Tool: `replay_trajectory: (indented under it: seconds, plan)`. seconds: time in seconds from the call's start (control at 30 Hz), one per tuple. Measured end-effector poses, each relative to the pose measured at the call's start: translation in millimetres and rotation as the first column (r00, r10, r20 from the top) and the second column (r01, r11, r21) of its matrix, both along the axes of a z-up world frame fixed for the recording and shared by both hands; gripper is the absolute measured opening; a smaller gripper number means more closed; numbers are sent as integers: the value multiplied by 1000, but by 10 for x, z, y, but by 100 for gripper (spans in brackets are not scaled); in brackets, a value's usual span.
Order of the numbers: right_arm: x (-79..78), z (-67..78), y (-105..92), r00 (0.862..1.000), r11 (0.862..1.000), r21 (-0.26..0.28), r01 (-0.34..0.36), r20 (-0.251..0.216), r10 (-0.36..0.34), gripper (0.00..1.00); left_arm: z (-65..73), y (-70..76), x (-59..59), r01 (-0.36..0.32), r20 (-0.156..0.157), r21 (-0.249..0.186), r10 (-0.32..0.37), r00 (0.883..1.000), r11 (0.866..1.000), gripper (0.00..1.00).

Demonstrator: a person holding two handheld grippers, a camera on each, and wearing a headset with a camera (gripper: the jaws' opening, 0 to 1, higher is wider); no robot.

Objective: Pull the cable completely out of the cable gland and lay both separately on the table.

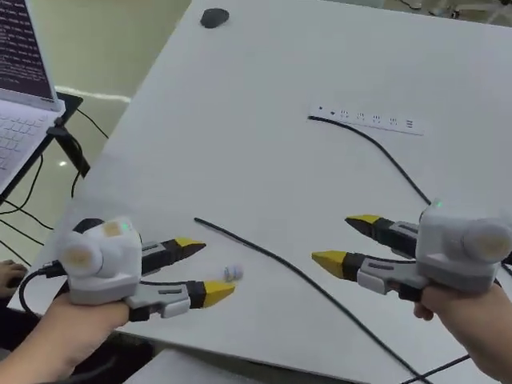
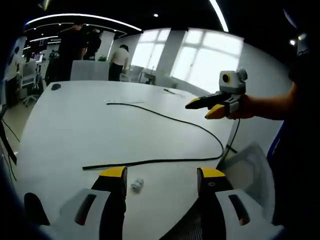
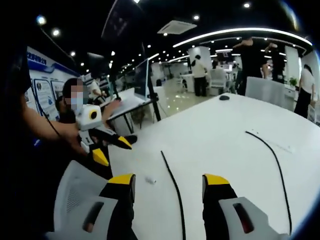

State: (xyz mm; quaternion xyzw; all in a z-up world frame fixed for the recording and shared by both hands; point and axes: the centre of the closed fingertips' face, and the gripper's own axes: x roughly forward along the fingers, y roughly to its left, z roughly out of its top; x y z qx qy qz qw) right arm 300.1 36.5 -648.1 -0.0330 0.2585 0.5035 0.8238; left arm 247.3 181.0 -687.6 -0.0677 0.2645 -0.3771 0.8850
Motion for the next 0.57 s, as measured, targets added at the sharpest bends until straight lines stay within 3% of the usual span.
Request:
replay_trajectory:
  seconds: [0.3, 0.5, 0.57]
  plan:
    - [-275, -17, -266, 1000, 999, 28, 20, 9, -20, 64, 160, 3, -102, -14, 22, 39, 13, 1000, 999, 69]
    - [-442, -165, -366, 1000, 1000, -26, 0, 7, 0, 71, 190, 35, -167, -25, 27, 54, 23, 999, 998, 77]
    - [-469, -182, -389, 1000, 999, -33, 6, -4, -6, 71, 179, 57, -197, -29, 16, 63, 28, 999, 998, 78]
